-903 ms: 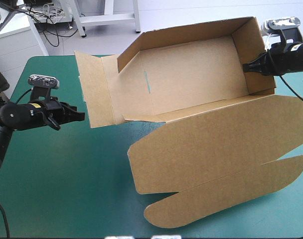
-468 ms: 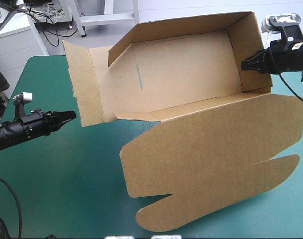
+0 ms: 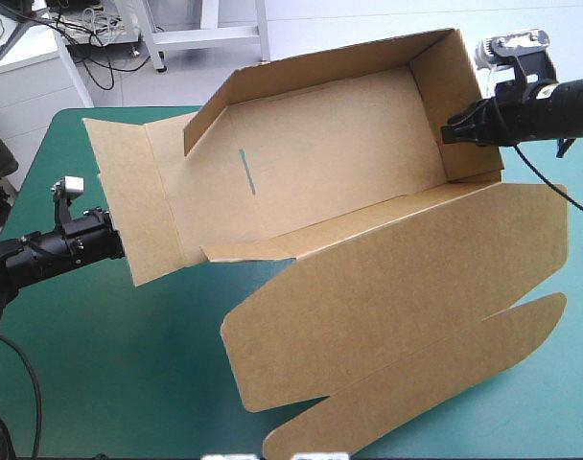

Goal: Fold the box

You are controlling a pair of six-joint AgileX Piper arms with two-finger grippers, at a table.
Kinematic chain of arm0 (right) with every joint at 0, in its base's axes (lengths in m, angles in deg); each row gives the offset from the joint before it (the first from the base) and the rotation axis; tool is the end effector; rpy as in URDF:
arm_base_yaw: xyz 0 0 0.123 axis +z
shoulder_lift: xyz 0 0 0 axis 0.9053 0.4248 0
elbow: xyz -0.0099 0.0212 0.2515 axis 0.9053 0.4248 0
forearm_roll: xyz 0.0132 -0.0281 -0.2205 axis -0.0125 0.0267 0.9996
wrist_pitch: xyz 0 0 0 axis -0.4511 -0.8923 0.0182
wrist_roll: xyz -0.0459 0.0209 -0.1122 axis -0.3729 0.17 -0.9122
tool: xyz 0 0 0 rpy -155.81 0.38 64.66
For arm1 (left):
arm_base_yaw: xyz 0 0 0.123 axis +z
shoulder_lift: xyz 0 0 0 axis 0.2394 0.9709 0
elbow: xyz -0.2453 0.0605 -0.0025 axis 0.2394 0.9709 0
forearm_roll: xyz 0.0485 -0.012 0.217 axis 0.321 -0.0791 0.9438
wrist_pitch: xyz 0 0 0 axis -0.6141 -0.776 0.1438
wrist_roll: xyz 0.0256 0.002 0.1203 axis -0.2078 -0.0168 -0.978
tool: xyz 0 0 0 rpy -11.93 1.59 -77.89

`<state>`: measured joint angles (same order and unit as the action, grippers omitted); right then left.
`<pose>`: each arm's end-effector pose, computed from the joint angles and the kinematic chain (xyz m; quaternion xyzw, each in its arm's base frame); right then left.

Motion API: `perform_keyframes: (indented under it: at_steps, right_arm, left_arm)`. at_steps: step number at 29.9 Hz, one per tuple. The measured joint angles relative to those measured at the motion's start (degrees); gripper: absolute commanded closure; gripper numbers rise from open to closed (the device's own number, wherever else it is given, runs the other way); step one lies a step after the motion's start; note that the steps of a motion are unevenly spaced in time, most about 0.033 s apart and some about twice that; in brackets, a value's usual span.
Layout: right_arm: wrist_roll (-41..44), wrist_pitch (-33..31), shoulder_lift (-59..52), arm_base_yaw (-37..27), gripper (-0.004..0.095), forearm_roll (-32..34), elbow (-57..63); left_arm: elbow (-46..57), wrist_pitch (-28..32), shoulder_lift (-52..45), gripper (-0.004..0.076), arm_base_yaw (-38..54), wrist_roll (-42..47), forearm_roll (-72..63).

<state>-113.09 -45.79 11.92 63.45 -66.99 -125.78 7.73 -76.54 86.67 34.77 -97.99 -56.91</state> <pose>0.2990 0.0491 0.4165 -0.1957 0.8755 0.1605 0.4117 0.2571 -0.0227 0.2767 0.0032 0.7936 -0.4718 0.3842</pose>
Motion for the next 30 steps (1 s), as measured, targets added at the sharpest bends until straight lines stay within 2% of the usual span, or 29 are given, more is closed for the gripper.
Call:
perform_keyframes:
  at_steps: [17, 23, 30]
  right_arm:
    - [1.72, 0.00, 0.00, 0.76, 0.0925, 3.48, 0.00]
    - [3.01, 0.00, 0.00, 0.76, 0.0924, 6.19, 0.00]
    - [4.66, 1.39, 0.00, 0.76, 0.0921, 5.87, 0.00]
  left_arm:
    - [-1.10, -0.12, 0.00, 0.0185, -7.45, 0.03, -7.74]
    - [-5.84, -0.12, 0.04, 0.0185, -12.12, 0.26, -8.57]
    - [-14.36, -0.12, 0.06, 0.0185, -16.56, 1.13, -9.78]
